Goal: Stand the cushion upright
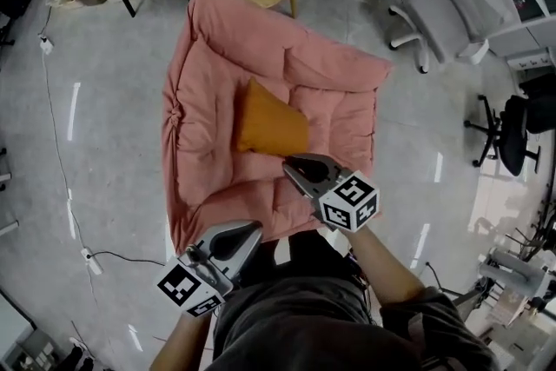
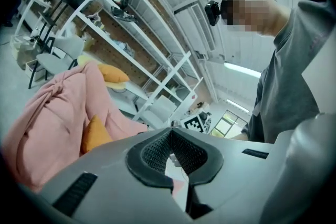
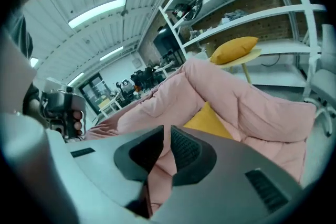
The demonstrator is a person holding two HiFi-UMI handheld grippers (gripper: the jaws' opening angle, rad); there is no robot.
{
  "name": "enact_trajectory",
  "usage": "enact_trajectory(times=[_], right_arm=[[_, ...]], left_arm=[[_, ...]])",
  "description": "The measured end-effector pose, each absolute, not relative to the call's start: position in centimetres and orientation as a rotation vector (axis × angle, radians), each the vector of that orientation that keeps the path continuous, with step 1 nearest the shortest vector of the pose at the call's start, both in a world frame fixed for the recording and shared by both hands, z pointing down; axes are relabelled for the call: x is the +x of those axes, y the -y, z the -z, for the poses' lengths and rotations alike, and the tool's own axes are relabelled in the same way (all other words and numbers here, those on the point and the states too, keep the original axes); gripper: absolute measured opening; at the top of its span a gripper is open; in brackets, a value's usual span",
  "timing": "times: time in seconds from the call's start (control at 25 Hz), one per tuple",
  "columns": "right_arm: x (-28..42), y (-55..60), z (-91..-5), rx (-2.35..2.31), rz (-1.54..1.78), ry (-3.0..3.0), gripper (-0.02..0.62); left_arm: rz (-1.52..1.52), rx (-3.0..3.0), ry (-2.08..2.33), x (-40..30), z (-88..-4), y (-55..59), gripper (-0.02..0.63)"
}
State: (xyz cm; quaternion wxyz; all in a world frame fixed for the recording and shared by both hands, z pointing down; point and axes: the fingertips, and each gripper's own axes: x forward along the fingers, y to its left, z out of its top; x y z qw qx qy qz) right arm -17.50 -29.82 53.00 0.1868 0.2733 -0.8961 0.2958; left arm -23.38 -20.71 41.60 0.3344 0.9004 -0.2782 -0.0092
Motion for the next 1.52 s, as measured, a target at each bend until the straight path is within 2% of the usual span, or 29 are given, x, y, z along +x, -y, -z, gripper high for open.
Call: enact_trajectory(times=[0.28,0.6,0.96,1.52], right_arm=[[-8.3,28.6,-44.1,0.952,-0.856,2.607,0.028],[-2.8,26.2,-37.5,0.936,-0.767,2.711,0.017],[1.4,24.7,-35.0,0.906,-0.71,2.741,0.015],[4.2,22.4,-34.7,0.9,-0.692,2.742,0.015]], left_arm=[[0.025,2.45,0.685,-17.9,-38.4,21.9,0.012],[0.017,2.56,0.695,-10.2,-33.6,22.7,0.011],[-0.028,2.622,0.77,-6.0,-31.0,22.3,0.012],[-0.032,2.641,0.774,-2.3,-30.6,20.5,0.012]])
